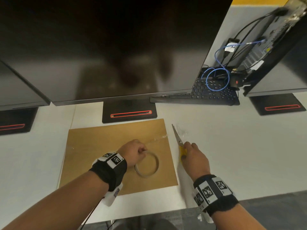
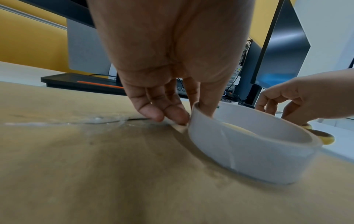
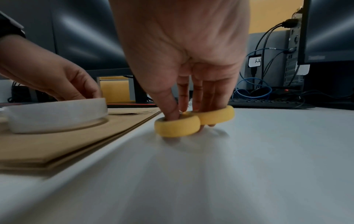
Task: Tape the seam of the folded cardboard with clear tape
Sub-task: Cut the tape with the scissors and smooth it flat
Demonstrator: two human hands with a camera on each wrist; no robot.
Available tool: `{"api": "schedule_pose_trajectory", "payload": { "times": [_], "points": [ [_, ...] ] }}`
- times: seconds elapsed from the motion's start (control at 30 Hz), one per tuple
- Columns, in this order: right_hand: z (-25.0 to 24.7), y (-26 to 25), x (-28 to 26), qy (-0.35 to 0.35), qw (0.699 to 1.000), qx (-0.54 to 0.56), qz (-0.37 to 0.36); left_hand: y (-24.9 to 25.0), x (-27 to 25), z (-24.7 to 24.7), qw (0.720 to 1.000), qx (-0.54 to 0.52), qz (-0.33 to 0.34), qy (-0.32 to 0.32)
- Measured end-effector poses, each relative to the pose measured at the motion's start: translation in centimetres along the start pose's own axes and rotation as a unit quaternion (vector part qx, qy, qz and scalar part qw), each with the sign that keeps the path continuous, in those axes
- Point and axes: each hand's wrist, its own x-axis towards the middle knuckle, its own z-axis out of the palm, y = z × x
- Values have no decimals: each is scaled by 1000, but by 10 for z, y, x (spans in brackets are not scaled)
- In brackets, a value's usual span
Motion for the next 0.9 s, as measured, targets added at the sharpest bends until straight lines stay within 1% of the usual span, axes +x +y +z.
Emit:
{"api": "schedule_pose_trajectory", "payload": {
  "times": [0.1,0.27,0.33,0.37,0.43,0.47,0.53,0.57,0.6,0.63,0.7,0.83,0.9],
  "points": [
    [-2,-2,2,-13,999,-46,14,-3,-6,-1,999,17,16,-22],
    [-5,-6,2,-37,998,-40,34,-18,-21,2,996,64,42,-52],
    [-8,-11,1,-20,998,-51,32,-24,-28,1,993,87,66,-36],
    [-8,-14,2,3,998,-59,12,-25,-30,0,991,99,84,-15],
    [-6,-26,7,39,995,-37,-78,-29,-31,-3,986,125,107,13],
    [-2,-36,9,31,990,-15,-137,-31,-30,-4,985,133,107,6],
    [10,-58,16,-23,968,29,-247,-35,-28,-6,985,137,96,-33],
    [18,-69,20,-54,957,38,-284,-36,-27,-5,985,141,90,-52],
    [26,-78,23,-79,948,41,-305,-37,-26,-4,985,139,85,-65],
    [34,-85,26,-98,945,42,-309,-39,-25,-3,985,131,81,-74],
    [42,-88,32,-120,947,44,-296,-43,-25,-1,988,103,80,-86],
    [47,-81,37,-102,945,38,-308,-54,-24,0,986,76,98,-111],
    [51,-80,37,-98,947,38,-302,-57,-23,-3,986,60,93,-123]
  ]
}}
